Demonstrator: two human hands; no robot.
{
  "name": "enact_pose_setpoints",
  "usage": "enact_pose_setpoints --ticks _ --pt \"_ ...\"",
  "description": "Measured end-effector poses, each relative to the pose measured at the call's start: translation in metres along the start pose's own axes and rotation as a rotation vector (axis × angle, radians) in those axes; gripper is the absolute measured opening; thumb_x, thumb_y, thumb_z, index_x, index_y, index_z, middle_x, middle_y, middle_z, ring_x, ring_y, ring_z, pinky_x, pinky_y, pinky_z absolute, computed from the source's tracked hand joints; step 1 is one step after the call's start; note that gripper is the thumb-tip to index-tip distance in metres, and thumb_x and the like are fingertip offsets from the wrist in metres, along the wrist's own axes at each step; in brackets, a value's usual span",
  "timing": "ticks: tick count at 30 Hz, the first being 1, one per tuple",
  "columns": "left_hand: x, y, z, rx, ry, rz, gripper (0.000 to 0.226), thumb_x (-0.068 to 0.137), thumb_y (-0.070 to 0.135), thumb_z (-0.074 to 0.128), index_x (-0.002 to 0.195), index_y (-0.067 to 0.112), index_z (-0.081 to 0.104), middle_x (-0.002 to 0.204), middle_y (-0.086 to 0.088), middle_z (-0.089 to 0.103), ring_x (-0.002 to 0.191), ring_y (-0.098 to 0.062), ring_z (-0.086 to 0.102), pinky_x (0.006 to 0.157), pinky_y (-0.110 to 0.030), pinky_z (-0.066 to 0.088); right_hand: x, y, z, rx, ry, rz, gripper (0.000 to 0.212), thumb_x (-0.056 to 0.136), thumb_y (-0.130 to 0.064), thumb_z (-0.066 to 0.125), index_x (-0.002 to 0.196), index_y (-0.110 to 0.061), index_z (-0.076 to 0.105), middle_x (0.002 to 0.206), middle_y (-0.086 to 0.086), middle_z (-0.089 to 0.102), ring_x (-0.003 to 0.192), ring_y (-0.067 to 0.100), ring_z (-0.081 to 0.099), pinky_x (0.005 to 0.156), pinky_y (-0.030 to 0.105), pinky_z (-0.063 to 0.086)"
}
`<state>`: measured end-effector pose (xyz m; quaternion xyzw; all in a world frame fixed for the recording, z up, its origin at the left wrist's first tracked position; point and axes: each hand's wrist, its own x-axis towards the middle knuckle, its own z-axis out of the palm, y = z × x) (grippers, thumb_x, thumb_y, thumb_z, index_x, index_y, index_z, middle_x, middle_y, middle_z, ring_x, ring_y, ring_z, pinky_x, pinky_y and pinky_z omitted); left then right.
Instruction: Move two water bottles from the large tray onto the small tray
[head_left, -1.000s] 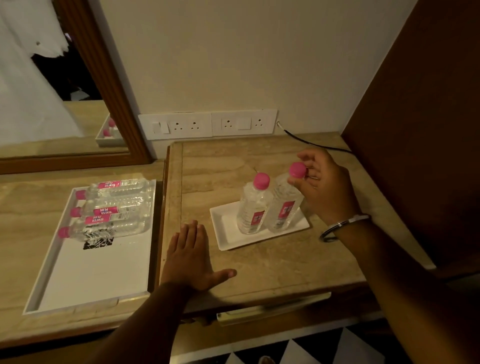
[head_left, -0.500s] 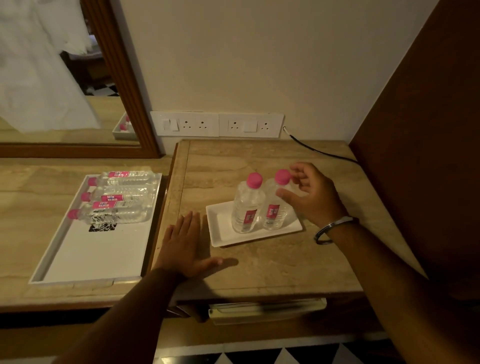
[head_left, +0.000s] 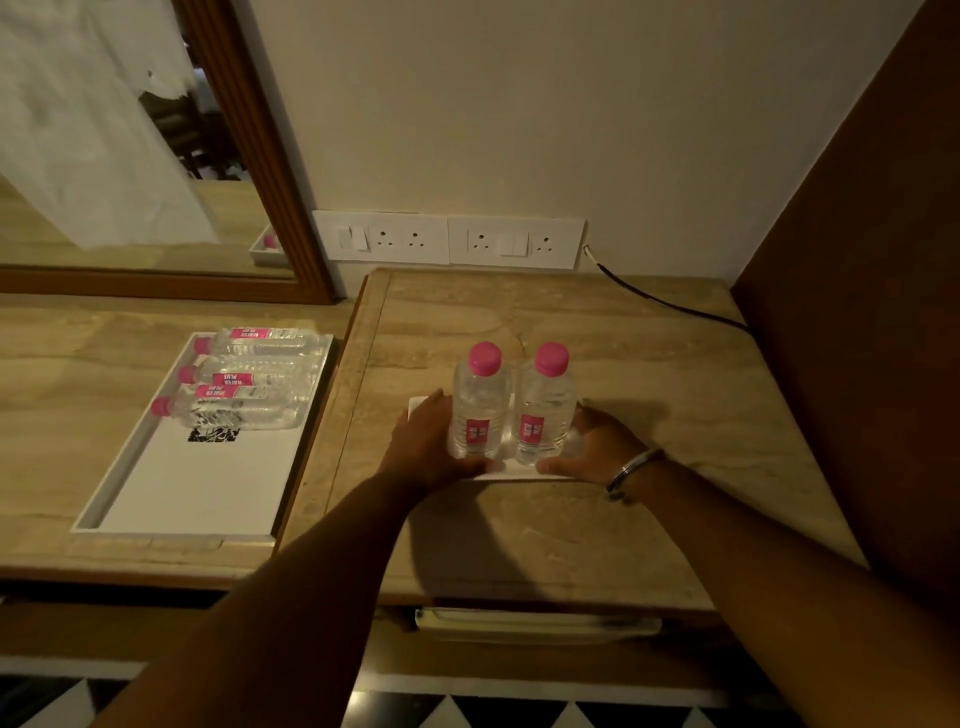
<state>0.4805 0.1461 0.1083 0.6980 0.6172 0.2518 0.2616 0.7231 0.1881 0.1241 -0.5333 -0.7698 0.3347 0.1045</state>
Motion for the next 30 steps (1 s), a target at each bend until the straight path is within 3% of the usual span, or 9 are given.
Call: enact_pose_setpoints --ticks 2,4,8,13,19,24,30 --pt "0.004 -0.009 -0.005 -0.076 -0.033 0.029 0.071 0.067 0.038 0.095 0.126 0.029 0.056 0.122 0.001 0.063 0.115 -0.014 0.057 0.098 -0.049 0.049 -0.001 0.005 0.004 0.002 0.037 0.01 0.076 0.065 -0.049 0.079 0.129 -0.024 0.047 0.101 -0.015 0.049 0.079 -0.005 0.044 0.062 0.01 0.03" --pt "0.007 -0.017 -0.008 -0.104 -0.071 0.037 0.069 0.067 0.034 0.095 0.12 0.041 0.052 0.111 0.02 0.059 0.102 0.011 0.053 0.088 -0.025 0.045 -0.002 0.012 0.009 -0.003 0.064 0.019 0.072 0.066 -0.053 0.077 0.126 -0.025 0.048 0.094 -0.019 0.044 0.074 -0.009 0.038 0.06 0.011 0.028" --pt "0.01 -0.033 -0.009 -0.066 -0.081 -0.01 0.07 0.066 0.033 0.096 0.118 0.04 0.05 0.106 0.022 0.054 0.088 0.022 0.047 0.081 -0.011 0.035 -0.002 0.019 0.017 0.022 0.078 0.006 0.068 0.068 -0.056 0.073 0.124 -0.026 0.049 0.102 -0.011 0.055 0.085 0.006 0.051 0.067 0.022 0.039" --pt "0.011 -0.037 -0.009 -0.073 -0.073 -0.01 0.072 0.064 0.038 0.096 0.117 0.045 0.047 0.101 0.034 0.05 0.095 0.029 0.046 0.078 -0.011 0.033 0.002 0.022 0.019 0.038 0.095 -0.021 0.066 0.068 -0.055 0.072 0.122 -0.025 0.05 0.113 -0.002 0.062 0.094 0.012 0.055 0.074 0.027 0.042" --pt "0.006 -0.032 -0.008 -0.107 -0.033 0.02 0.079 0.055 0.071 0.078 0.123 0.045 0.047 0.108 0.036 0.049 0.1 0.026 0.046 0.079 -0.012 0.034 0.006 0.023 0.023 0.051 0.106 -0.017 0.065 0.071 -0.047 0.075 0.125 -0.021 0.049 0.119 0.004 0.061 0.1 0.017 0.055 0.079 0.029 0.042" --pt "0.005 -0.032 -0.009 -0.116 -0.038 0.037 0.083 0.054 0.073 0.081 0.125 0.043 0.049 0.107 0.039 0.05 0.101 0.025 0.047 0.079 -0.012 0.035 0.004 0.022 0.019 0.073 0.042 0.01 0.069 0.071 -0.052 0.074 0.127 -0.024 0.045 0.12 0.002 0.061 0.095 0.011 0.055 0.078 0.028 0.042" --pt "0.001 -0.031 -0.007 -0.142 -0.019 0.018 0.082 0.053 0.072 0.082 0.122 0.049 0.045 0.106 0.038 0.048 0.1 0.027 0.044 0.078 -0.014 0.036 0.001 0.02 0.015 0.03 0.042 -0.025 0.079 0.071 -0.056 0.071 0.135 -0.023 0.038 0.127 0.002 0.055 0.109 0.014 0.051 0.08 0.025 0.036"
